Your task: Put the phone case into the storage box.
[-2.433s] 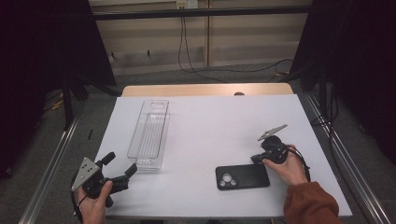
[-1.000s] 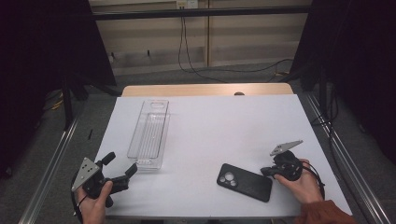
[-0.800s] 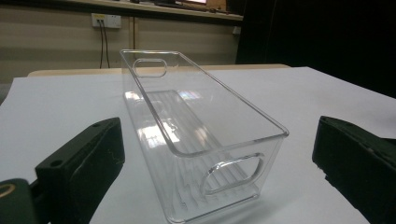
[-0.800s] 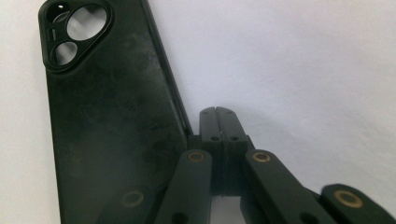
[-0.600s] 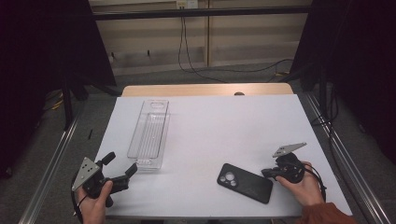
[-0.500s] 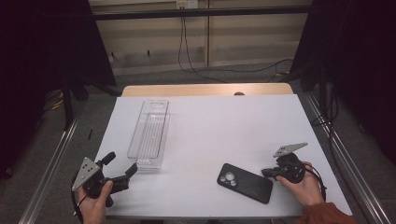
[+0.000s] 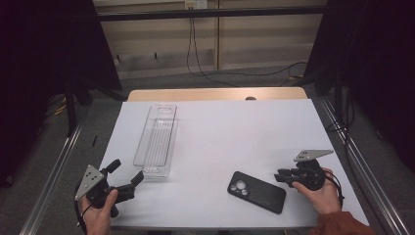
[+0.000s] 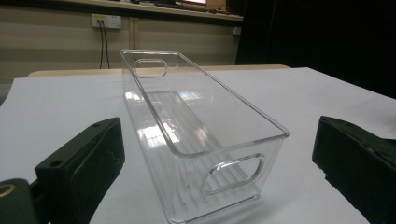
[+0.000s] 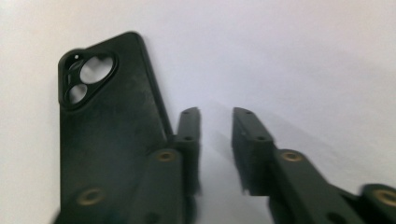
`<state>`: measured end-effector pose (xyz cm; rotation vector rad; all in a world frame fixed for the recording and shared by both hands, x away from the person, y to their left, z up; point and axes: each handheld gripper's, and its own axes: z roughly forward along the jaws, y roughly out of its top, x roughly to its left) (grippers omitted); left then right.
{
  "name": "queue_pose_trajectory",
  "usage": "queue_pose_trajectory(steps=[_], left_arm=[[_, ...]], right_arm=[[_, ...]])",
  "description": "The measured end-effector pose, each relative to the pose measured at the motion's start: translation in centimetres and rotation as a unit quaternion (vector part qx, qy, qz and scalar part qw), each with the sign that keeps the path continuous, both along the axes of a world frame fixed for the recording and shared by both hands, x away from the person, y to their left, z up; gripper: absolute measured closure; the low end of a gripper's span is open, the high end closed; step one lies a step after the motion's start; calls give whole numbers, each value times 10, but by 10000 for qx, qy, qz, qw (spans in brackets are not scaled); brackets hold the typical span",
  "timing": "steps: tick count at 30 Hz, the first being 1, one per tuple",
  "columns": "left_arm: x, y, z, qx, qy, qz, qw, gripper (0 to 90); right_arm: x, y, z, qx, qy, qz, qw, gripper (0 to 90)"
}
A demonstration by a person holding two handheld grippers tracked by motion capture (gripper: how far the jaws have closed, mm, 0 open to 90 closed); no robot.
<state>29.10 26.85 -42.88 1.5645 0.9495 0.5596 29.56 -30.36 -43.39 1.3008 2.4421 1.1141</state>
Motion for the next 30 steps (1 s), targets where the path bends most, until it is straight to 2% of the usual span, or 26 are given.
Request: queue_pose_trajectory(steps=[2, 5, 6, 7, 10, 12, 14, 17, 22, 28, 30], left_arm=[[0, 0, 0, 2, 2, -5, 10000, 24], [0, 0, 0, 0, 3, -10, 10000, 24], [0, 0, 0, -2, 7, -11, 10000, 24], [0, 0, 0, -2, 7, -11, 10000, 24], [0, 0, 0, 8, 3, -17, 10000, 24], [0, 0, 0, 6, 6, -18, 10000, 24], [0, 0, 0, 8, 4, -20, 10000, 24], [0, 0, 0, 11, 7, -16, 10000, 24], [0, 0, 0, 10, 5, -13, 10000, 24], [0, -1, 0, 15, 4, -12, 10000, 25], [1, -1, -1, 19, 16, -11, 10000, 24]], right_arm=[[-1, -1, 2, 31, -107, -11, 9999, 617], [-2, -2, 5, 73, -244, -116, 9996, 450], [-1, -2, 5, 96, -244, -141, 9996, 400], [-1, -2, 5, 96, -244, -141, 9996, 400], [0, -2, 4, 158, -168, -189, 9996, 154], [-1, 0, 5, 237, -135, -162, 9995, 95], [-2, 1, 7, 326, -192, 4, 9993, 35], [-4, 0, 10, 431, -278, -12, 9987, 78], [-10, 1, 13, 482, -249, 50, 9985, 85], [-19, 5, 12, 441, -202, 345, 9982, 85], [-20, 6, 11, 406, -294, 424, 9978, 63]])
